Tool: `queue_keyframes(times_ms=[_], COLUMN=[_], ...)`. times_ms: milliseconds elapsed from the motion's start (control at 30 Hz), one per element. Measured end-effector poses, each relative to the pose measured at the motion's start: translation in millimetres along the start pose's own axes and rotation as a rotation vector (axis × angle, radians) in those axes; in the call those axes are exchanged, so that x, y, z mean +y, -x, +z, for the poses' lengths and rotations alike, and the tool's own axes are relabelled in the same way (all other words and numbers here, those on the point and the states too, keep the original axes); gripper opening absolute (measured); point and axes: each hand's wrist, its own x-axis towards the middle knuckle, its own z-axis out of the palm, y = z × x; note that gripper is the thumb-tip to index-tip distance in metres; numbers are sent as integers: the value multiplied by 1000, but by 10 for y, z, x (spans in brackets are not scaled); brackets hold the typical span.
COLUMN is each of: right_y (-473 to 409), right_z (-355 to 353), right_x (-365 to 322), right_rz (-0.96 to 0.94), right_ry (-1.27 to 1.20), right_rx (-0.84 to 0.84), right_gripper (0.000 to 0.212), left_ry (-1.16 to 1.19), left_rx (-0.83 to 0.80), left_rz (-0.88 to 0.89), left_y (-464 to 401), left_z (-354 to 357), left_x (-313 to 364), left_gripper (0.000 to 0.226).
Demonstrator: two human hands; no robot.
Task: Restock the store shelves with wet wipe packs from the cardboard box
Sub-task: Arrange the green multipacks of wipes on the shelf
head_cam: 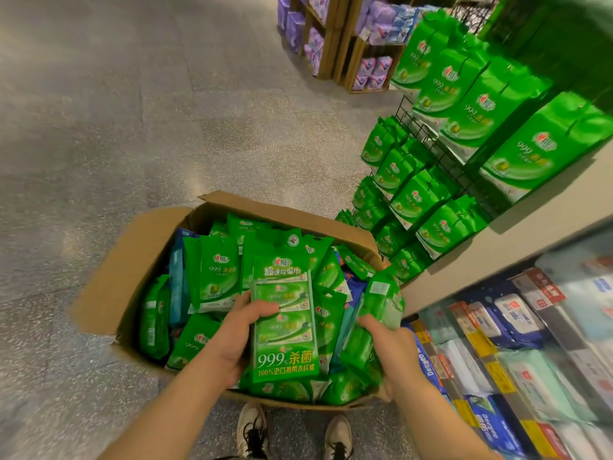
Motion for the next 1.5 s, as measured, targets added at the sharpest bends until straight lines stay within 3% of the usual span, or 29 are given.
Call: queue_keyframes(times_ms=[100, 267, 400, 533, 633, 667, 733, 867, 967, 1133, 1333, 1500], right_y=[279, 654, 824, 961, 1032, 1043, 1050, 1066, 1079, 1158, 1414, 1813], right_z=[21, 68, 233, 320, 301, 285, 238, 42, -193, -587, -1221, -1977], right_x=[-356, -802, -973, -966, -913, -888, -838, -759, -664, -435, -157, 238], right_rz=[-53, -205, -265, -326, -373, -394, -424, -382, -320, -207, -198, -233], right_ry=[-40, -31, 158, 347, 410, 414, 407, 274, 167, -134, -359, -515], right_rx=[-107, -247, -229, -140, -95, -78, -55, -67, -91, -151, -179, -104], right_gripper=[57, 61, 96, 75, 71, 66, 49, 31, 41, 64, 56, 62], left_ry=[-28, -90, -64, -49, -62, -73, -82, -65, -88, -121, -165, -338], left_rx=[-33, -74, -111, -123, -160, -165, -199, -218, -237, -359, -424, -547], left_rz=[-6, 29, 13, 9, 8, 7, 5, -45, -78, -93, -127, -137], left_y=[-26, -63, -90, -95, -87, -93, -86, -102, -99, 145, 355, 688], left_z=[51, 137, 203, 283, 378, 407, 478, 603, 731, 1080, 1590, 2101], left_x=[-16, -56, -106, -143, -173, -186, -213, -350, -448, -552, -947, -1380], left_gripper=[75, 98, 103, 101, 60, 58, 79, 118, 135, 96, 107, 100])
